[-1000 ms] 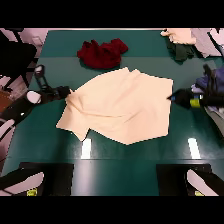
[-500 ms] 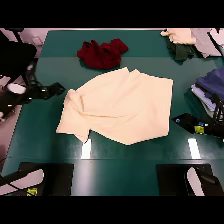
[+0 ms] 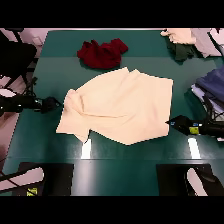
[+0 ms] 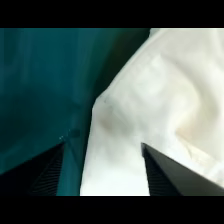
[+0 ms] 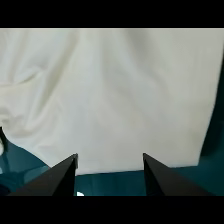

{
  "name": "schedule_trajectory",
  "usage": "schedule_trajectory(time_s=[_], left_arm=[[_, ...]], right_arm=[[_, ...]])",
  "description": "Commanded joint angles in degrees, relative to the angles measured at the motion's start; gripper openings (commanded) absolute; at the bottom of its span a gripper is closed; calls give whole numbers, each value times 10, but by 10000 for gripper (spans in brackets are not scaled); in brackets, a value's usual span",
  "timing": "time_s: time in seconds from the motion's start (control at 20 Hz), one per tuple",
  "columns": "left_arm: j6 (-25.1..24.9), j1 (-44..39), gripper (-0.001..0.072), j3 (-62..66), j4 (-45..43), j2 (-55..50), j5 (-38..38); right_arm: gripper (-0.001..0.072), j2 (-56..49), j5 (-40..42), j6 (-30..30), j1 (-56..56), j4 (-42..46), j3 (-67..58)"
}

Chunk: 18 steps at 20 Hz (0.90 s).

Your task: Fold the shirts.

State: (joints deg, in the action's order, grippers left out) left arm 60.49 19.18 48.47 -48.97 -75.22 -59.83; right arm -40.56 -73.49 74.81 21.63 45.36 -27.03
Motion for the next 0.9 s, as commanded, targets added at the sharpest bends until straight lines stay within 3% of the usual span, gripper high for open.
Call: schedule_trajectory(time_s=[0.0,0.3,0.35,0.4,0.45,0.5,0.55,0.75,0.85], left_arm=[[-57,4,624,-2,42,-52,-46],[-101,4,592,-1,126,-93,-23],[-105,4,478,-1,132,-93,-23],[-105,4,224,0,137,-93,-23],[-106,4,113,2,143,-93,-24],[-106,4,109,5,147,-93,-26],[-108,4,27,10,148,-93,-31],[-92,4,24,29,150,-77,-43],[-73,4,24,38,150,-53,-34]], right_arm=[[475,-26,0,-5,-44,-15,-15],[474,-47,-17,-2,-51,25,-93],[474,-43,-25,-1,-37,39,-96],[474,-34,-33,2,-16,52,-93],[474,-24,-43,2,7,62,-86],[474,-13,-51,9,34,76,-75],[474,-2,-52,22,50,95,-61],[499,2,-36,37,57,111,20],[520,-36,-25,17,48,111,41]])
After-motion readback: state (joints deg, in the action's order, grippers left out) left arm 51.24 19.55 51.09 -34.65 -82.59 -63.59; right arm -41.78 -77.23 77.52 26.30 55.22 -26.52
